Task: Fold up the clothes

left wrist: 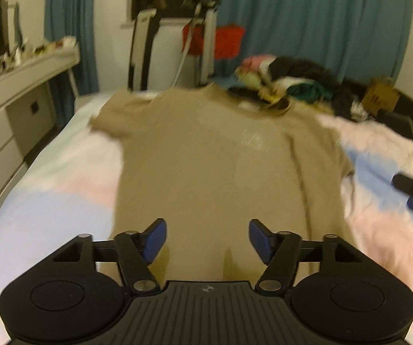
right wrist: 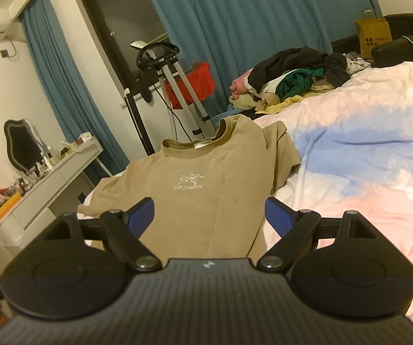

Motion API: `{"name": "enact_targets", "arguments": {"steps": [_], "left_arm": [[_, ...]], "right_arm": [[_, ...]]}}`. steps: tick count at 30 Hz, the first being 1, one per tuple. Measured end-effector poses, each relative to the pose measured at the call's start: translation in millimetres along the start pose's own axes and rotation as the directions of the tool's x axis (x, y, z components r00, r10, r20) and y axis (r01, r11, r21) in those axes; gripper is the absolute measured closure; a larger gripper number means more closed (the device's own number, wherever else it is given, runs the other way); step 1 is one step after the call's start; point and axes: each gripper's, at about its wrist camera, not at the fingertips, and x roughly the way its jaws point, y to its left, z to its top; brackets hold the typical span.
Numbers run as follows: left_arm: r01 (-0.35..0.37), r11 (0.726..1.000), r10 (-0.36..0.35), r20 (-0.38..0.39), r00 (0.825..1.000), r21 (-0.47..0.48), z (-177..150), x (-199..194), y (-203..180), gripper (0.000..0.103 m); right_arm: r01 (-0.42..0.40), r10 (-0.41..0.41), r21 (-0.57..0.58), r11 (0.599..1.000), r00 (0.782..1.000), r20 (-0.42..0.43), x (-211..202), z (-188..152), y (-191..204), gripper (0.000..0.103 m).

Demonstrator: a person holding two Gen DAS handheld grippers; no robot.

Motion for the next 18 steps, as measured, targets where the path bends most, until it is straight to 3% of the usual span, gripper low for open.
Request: {"name": "enact_targets", "arguments": {"steps": [5,11,14,18], "left_arm": [[0.003,1.000,-0.004,0.085,0.996,0.013,-19,31,-32,0.017],[-0.021,0.999,0.017,0.094,0.995,0.050,-36,92,-36,0.003],[-0.008,0.999,0.004,0.075,0.997,0.052,-41,116,-32,0.003],[0.016,1.000,-0.018,0.054,0.998,0.027,-47,136,-25,0.002]], "right_arm": [[-0.009,0.009,0.049,0.999,1.000,0.004,7,0,-9,0.018],[-0.020,0.021,0.165,0.986,1.000,-0.005,27,-7,-28,0.018],[-0.028,0.029,0.271,0.962,1.000,-0.002,46,-6,-44,0.018],[0.019,-0.020,0.408,0.913,1.000,-0.002,84,6,-72,0.016]]}}
